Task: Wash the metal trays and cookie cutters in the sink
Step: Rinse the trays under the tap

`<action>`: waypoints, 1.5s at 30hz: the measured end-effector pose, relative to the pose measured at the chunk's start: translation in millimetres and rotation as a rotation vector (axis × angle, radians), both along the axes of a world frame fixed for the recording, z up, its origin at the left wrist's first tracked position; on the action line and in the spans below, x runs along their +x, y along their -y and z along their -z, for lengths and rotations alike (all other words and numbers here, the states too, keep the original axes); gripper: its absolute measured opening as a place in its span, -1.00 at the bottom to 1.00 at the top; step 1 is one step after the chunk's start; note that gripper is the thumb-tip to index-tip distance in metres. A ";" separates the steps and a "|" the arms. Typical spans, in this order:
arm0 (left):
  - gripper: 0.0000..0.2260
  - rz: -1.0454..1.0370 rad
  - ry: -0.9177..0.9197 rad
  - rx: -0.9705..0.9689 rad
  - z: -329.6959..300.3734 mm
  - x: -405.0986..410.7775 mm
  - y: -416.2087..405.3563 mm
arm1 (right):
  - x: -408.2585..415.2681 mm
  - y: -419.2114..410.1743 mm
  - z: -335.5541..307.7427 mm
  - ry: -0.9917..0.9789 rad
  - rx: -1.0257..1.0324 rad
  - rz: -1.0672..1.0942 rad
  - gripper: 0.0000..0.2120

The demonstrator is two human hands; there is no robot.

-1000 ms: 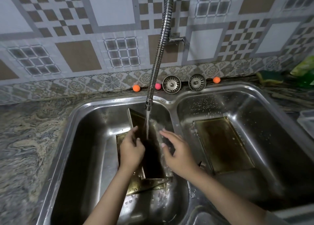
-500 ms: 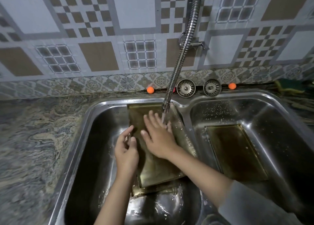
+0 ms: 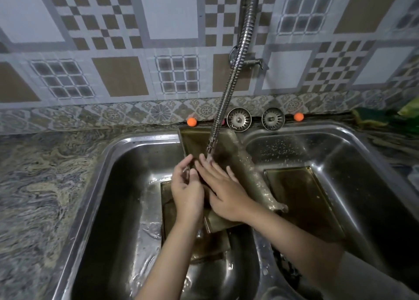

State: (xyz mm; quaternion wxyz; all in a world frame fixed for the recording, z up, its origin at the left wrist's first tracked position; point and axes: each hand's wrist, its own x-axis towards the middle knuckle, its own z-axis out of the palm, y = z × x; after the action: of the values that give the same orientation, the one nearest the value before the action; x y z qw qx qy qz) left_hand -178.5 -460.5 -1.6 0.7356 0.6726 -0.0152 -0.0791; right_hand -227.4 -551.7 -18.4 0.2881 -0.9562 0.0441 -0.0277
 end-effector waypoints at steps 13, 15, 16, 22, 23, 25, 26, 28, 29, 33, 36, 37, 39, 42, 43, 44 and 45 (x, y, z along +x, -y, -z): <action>-0.68 -0.044 -0.154 -0.038 5.6 7.9 -21.2 | -12.4 3.0 9.9 -0.074 -0.085 -0.086 -0.47; -0.69 -0.035 -0.168 -0.021 6.9 8.3 -28.2 | -10.1 25.6 17.9 -0.162 -0.095 0.017 -0.44; -0.68 -0.010 -0.164 -0.016 8.1 4.1 -27.6 | -2.4 36.1 19.1 -0.218 -0.065 0.131 -0.41; -0.67 0.065 -0.135 -0.042 6.8 -7.1 -4.0 | 13.8 8.0 1.8 -0.141 -0.025 0.081 -0.48; -0.68 0.040 -0.165 -0.064 5.3 -1.0 -6.8 | 2.1 1.5 1.0 -0.118 -0.031 -0.028 -0.47; -0.70 0.002 -0.190 -0.043 5.8 8.6 -16.4 | -16.8 7.4 3.5 -0.103 -0.083 -0.136 -0.47; -0.70 0.007 -0.184 -0.021 7.8 9.1 -20.7 | -16.8 18.3 6.3 -0.119 -0.128 -0.095 -0.46; -0.69 0.060 -0.167 -0.007 10.5 1.7 -21.2 | -3.6 39.6 9.6 -0.222 -0.169 0.164 -0.43; -0.68 0.105 -0.157 0.000 12.2 -4.4 -17.8 | 5.6 46.3 6.8 -0.267 -0.148 0.311 -0.42; -0.67 0.145 -0.121 -0.020 9.8 -10.1 -5.2 | 18.3 19.8 -1.9 -0.177 -0.102 0.190 -0.50; -0.69 0.073 -0.179 -0.062 5.2 8.0 -17.8 | -13.0 1.8 -0.3 -0.105 -0.080 -0.157 -0.50; -0.69 0.060 -0.185 -0.036 4.8 12.4 -24.6 | -21.5 7.6 0.9 -0.108 -0.073 -0.196 -0.51; -0.69 0.042 -0.193 -0.014 4.3 16.9 -35.8 | -30.8 27.4 0.7 -0.154 -0.119 -0.148 -0.52; -0.70 0.004 -0.206 0.001 2.2 19.9 -42.5 | -41.4 49.8 -0.7 -0.157 -0.204 0.112 -0.52; -0.70 -0.008 -0.210 0.002 1.5 21.3 -43.2 | -44.6 52.8 0.3 -0.111 -0.149 0.210 -0.55; -0.71 -0.012 -0.211 -0.004 -0.1 22.4 -43.9 | -47.4 53.1 0.1 -0.062 -0.021 0.288 -0.57; -0.71 -0.012 -0.210 -0.010 -0.7 24.2 -44.4 | -49.3 51.3 0.1 -0.030 0.171 0.348 -0.60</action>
State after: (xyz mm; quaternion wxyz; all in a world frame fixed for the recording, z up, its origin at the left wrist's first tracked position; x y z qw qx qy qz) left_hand -154.3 -416.2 -0.9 0.7369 0.6571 0.0656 -0.1445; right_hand -276.8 -603.0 -18.5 0.3585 -0.9064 0.2155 -0.0590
